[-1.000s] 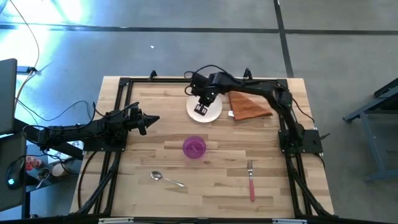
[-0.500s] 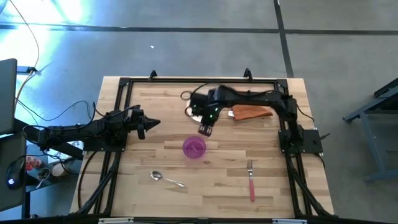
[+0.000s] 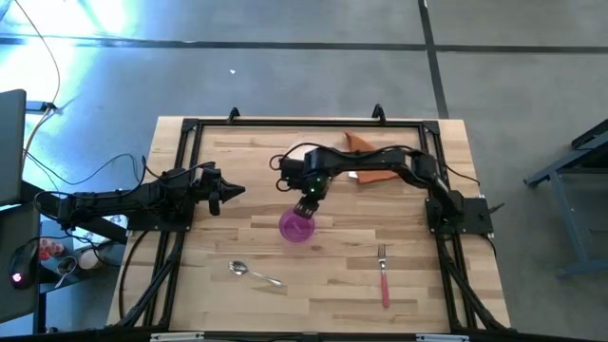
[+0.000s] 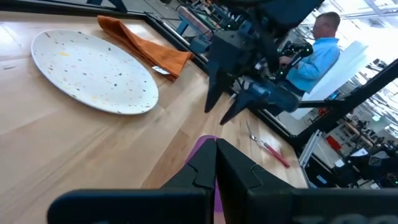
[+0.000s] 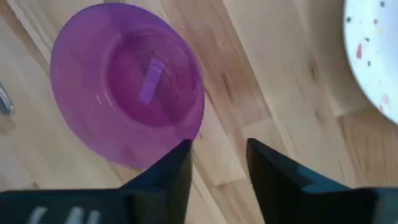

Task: Set table place
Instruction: Put the purple bowl on the white plate

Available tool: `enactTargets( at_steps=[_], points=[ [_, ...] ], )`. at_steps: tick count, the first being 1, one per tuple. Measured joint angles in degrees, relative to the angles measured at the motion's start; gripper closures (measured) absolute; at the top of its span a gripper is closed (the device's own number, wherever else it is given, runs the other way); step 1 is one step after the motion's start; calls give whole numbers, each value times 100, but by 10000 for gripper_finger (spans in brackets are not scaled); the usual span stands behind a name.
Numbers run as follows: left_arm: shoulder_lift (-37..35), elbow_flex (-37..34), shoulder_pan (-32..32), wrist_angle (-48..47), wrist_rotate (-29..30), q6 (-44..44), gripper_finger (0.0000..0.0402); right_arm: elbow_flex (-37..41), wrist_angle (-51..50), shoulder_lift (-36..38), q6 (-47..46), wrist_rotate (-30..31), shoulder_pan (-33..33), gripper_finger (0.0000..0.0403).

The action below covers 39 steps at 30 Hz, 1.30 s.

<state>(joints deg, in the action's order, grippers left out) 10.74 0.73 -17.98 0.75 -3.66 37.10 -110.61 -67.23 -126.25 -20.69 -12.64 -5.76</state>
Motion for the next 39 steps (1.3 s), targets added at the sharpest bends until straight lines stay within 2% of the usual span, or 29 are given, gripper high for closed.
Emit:
enactTargets(
  at_steps=[4, 7, 21, 24, 26, 28, 30, 33, 39],
  points=[
    [0, 0, 0, 0, 0, 0, 401, -1, 343, -20, 169, 108, 109, 221],
    [0, 0, 0, -2, 0, 0, 401, -2, 548, -20, 209, 464, 176, 209],
    [-2, 0, 0, 7, -86, 0, 401, -9, 690, -694, 153, 551, 326, 210],
    [-2, 0, 0, 9, -101, 0, 401, -9, 651, -728, 146, 550, 318, 244],
    [-2, 0, 0, 11, -107, 0, 401, -9, 677, -728, 120, 542, 322, 290],
    [-2, 0, -1, 11, -107, 0, 401, -62, 574, -728, 122, 533, 324, 355],
    [-2, 0, -1, 12, -107, 0, 401, -158, 543, -731, 175, 532, 324, 388],
    [-2, 0, -1, 13, -107, 0, 401, -435, 220, -733, 173, 668, 277, 394],
    [-2, 0, 0, 19, -109, 10, 401, -1578, -931, -645, 664, 1669, -119, 401]
  ],
)
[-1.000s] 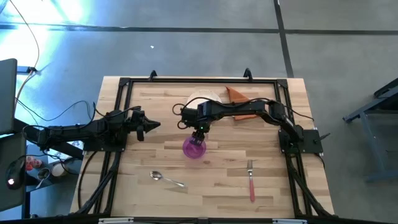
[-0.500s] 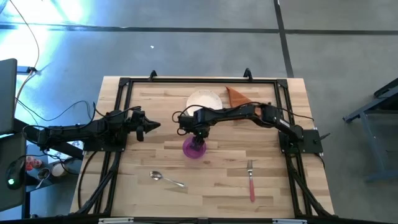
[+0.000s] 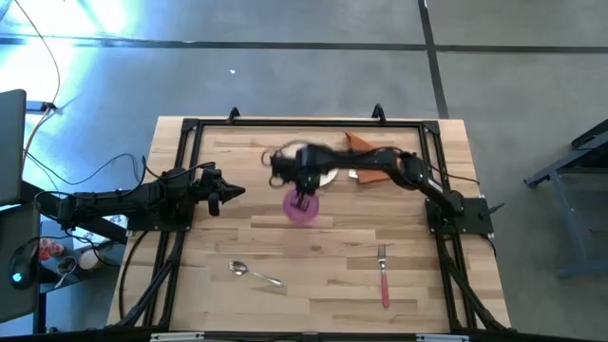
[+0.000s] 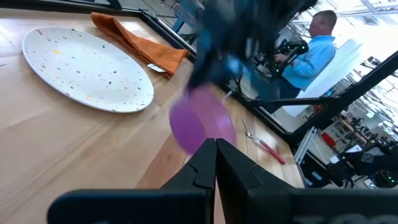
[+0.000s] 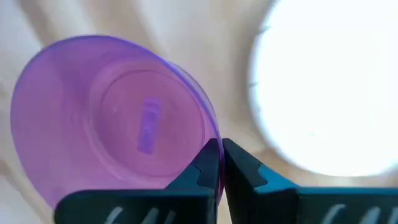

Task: Set table place
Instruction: Put the purple bowl on the white plate

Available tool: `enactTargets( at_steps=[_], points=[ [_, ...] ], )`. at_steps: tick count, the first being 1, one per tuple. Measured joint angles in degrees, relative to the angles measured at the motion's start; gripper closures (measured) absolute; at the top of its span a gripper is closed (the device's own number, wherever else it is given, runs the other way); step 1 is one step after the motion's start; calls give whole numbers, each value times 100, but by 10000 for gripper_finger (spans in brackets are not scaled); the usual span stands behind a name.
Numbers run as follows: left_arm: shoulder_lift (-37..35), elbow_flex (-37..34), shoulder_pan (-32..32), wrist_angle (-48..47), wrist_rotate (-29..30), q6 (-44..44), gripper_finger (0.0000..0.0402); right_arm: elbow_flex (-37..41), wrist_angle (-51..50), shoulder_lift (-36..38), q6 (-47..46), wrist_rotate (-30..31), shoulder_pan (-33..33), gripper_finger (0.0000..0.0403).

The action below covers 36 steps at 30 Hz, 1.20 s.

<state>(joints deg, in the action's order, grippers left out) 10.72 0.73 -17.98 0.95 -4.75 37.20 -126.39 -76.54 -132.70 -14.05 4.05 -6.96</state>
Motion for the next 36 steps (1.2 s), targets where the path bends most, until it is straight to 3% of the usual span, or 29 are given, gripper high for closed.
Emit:
enactTargets(
  at_steps=[4, 8, 13, 27, 36],
  points=[
    [0, 0, -2, 5, -22, 10, 401, -882, -545, 51, 344, 655, -523, 402],
    [1, 0, 0, 7, -22, 12, 401, -325, -29, 637, 401, 625, -1210, 402],
    [0, 0, 0, 7, -17, 47, 401, 16, 171, 765, 507, 518, -1827, 402],
    [2, 0, 0, -22, 136, 56, 401, 1998, 1564, 767, 494, -518, -2017, 403],
    [2, 0, -2, -26, 136, 82, 401, 2168, 2266, 765, 403, -531, -2104, 403]
  ],
)
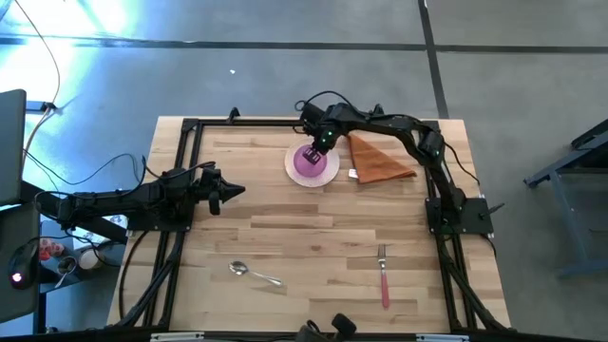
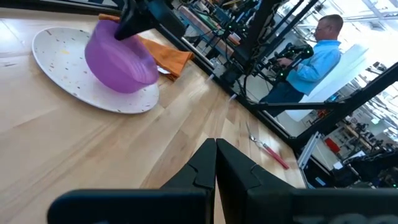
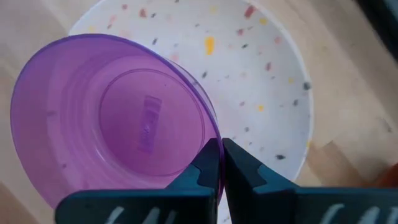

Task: Set table place
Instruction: Put the purple bowl on the white plate

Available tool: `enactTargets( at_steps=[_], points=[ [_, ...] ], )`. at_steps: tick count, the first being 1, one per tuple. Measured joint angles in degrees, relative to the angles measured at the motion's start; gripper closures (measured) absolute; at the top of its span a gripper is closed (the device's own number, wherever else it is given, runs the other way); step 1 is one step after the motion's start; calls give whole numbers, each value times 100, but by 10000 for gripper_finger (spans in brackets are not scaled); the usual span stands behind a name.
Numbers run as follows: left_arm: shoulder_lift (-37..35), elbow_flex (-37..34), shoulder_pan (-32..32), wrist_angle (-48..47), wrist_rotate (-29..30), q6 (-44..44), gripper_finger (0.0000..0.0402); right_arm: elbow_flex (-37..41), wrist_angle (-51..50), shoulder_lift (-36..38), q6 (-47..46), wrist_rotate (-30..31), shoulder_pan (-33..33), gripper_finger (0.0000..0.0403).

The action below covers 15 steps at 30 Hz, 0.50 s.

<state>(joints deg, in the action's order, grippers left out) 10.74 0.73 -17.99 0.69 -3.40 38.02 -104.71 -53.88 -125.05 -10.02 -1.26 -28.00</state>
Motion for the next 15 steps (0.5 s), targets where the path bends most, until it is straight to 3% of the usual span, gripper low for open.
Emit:
enactTargets(
  at_steps=[15],
  points=[
    [0, 0, 0, 0, 1, 79, 401, 205, -33, 0, -59, -154, -204, 403]
  ],
)
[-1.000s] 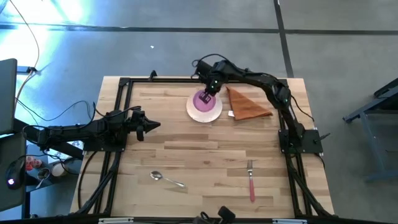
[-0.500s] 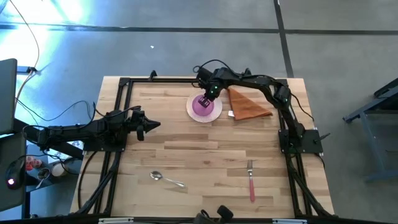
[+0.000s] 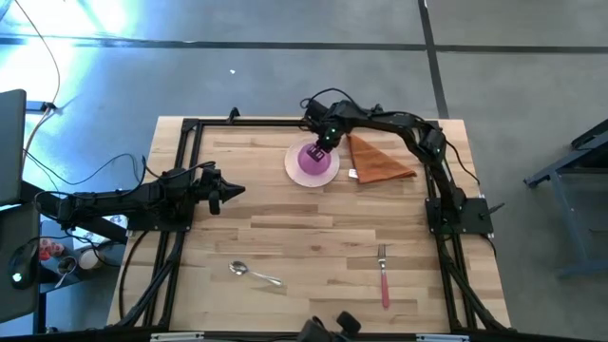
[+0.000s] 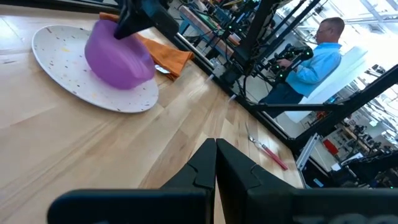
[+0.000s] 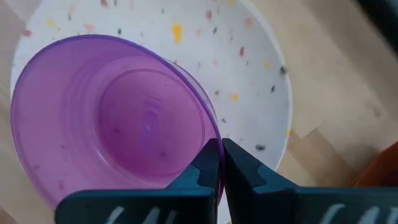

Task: Set table place
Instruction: Put the purple bowl on the white plate

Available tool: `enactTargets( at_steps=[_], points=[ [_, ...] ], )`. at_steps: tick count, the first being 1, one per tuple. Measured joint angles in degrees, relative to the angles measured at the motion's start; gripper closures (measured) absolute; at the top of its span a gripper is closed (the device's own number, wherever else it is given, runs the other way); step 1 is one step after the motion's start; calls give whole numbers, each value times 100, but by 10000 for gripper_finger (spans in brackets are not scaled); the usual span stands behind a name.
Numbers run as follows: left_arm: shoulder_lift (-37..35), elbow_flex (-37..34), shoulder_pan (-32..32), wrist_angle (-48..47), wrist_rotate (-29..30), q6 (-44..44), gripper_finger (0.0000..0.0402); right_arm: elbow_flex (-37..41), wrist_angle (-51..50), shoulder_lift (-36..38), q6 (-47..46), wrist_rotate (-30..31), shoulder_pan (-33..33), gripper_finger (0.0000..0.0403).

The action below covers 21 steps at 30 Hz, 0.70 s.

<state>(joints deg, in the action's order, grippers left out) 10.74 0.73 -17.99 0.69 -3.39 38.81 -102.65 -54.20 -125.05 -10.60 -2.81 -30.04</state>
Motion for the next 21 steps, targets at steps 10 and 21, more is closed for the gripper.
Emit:
enactTargets(
  at_steps=[10, 21],
  points=[
    [0, 0, 0, 0, -1, 0, 401, 153, 409, 0, 23, -188, 15, 399],
    [0, 0, 0, 2, -1, 2, 401, 110, 335, 0, 53, -208, 17, 328]
  ],
)
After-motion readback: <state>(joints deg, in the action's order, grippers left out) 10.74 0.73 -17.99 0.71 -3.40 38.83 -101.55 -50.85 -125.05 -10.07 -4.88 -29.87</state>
